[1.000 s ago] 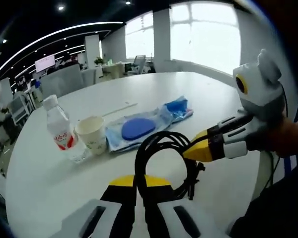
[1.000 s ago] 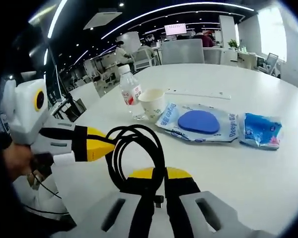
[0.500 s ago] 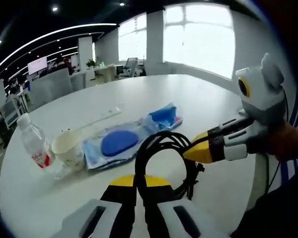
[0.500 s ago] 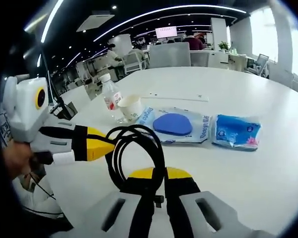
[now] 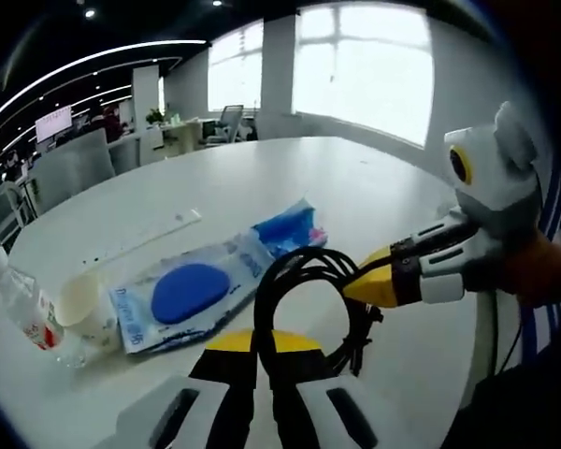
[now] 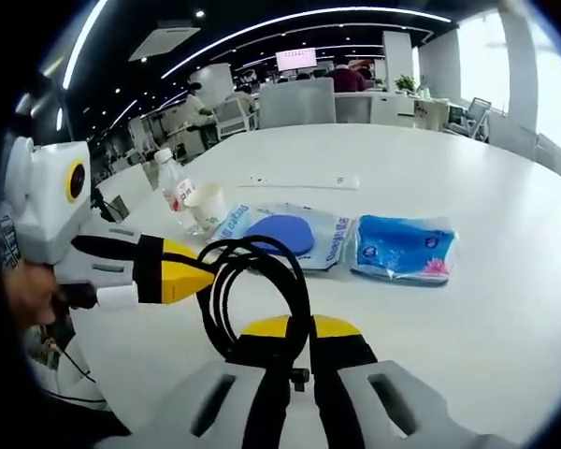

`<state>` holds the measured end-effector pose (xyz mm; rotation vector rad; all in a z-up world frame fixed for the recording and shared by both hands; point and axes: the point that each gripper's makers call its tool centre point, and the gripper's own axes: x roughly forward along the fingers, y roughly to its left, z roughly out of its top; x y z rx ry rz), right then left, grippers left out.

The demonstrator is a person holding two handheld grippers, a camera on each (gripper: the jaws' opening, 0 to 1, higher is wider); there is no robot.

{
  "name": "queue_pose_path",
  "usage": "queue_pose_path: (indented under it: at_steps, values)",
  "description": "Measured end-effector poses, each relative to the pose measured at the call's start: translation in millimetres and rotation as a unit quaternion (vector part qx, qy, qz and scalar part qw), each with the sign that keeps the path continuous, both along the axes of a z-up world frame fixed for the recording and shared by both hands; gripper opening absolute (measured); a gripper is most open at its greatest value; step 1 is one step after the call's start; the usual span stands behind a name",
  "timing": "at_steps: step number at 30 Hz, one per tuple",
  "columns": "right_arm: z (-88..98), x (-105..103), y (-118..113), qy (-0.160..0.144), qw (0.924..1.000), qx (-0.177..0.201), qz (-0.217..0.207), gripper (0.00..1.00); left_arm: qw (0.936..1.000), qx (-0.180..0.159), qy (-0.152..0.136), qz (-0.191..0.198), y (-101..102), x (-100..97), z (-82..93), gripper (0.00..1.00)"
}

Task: Arrange the tabletop items into an orderly group along one side of the table until the central work area is clear of visible clutter.

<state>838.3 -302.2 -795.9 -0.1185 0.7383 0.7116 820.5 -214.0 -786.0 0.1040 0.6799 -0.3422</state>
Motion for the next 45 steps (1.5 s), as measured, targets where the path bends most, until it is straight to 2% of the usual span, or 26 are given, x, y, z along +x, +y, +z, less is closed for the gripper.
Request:
queue_pose_path:
  at_steps: [9, 15, 28, 32, 45]
  values:
    - [-14.6, 13, -16, 0.016, 0.9996, -0.015, -0.016, 0.01, 0.9996, -0.010, 0.023, -0.014, -18, 14.5, -16.3, 0.01]
    - [-24.8, 19, -23, 0.027, 0.9990, -0.026, -0.025, 0.02, 0.9991, -0.012, 0.034, -0.023, -23, 22.2, -26.9, 0.02]
    - [-51.7, 38, -26, 0.034, 0.9976, -0.051, -0.032, 0.03, 0.9966, -0.031, 0.072, -0.028, -26, 38.5, -53.3, 0.02]
    - [-55.5, 40, -26, 0.038, 0.9974, -0.053, -0.032, 0.03, 0.9956, -0.038, 0.083, -0.022, -25, 40.6, -56.7, 0.02]
    - [-66.7, 46, -24, 0.044, 0.9965, -0.068, -0.019, 0.04, 0.9942, -0.047, 0.096, -0.010, -24, 46.6, -67.5, 0.03]
